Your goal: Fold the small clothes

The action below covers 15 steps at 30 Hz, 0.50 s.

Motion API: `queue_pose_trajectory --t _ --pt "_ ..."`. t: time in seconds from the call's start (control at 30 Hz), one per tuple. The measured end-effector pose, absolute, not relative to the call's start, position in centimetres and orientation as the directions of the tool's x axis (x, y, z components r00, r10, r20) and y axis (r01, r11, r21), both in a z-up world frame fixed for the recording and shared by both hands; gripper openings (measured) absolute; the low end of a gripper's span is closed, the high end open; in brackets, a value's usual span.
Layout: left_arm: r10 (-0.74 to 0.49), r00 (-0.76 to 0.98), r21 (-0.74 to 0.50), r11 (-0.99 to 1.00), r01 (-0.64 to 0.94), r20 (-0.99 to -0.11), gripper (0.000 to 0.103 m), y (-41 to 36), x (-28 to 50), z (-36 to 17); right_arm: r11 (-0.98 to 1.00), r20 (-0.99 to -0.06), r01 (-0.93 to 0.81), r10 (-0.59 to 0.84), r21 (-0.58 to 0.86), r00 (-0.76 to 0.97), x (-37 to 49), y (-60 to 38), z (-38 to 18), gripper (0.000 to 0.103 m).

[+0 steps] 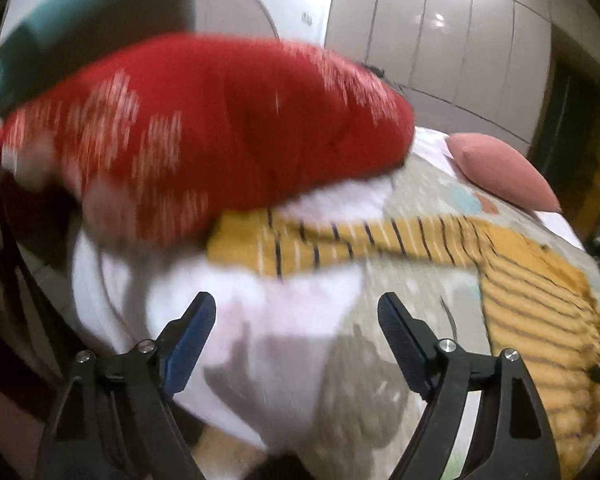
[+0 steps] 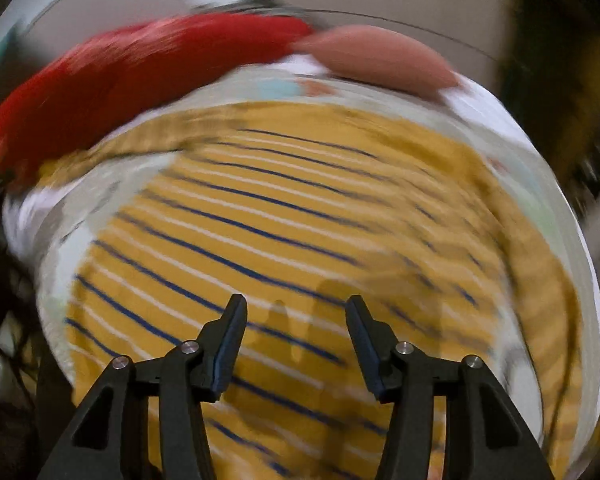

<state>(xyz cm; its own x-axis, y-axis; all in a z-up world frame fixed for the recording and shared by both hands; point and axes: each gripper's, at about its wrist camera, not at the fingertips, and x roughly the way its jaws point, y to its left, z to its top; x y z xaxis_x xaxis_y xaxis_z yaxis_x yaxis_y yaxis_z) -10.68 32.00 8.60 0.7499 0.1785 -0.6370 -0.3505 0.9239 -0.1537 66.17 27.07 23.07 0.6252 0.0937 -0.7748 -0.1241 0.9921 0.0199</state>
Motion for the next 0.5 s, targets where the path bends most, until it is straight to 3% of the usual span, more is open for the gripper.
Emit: queue_pose_trajectory --t 0.23,0.5 --pt "0.049 0.761 -0.276 0.915 -0.294 -0.647 0.082 32.1 -15.8 5.5 0.849 -0.761 -0.510 0.239 -0.137 0.603 74.2 44.5 25.4 0.057" --pt "-0.030 0.734 -0.407 0.847 -0.342 -0.678 0.082 34.6 -19.2 1.6 0.664 -0.803 -0.709 0.277 -0.238 0.528 84.3 61.4 25.4 0.057"
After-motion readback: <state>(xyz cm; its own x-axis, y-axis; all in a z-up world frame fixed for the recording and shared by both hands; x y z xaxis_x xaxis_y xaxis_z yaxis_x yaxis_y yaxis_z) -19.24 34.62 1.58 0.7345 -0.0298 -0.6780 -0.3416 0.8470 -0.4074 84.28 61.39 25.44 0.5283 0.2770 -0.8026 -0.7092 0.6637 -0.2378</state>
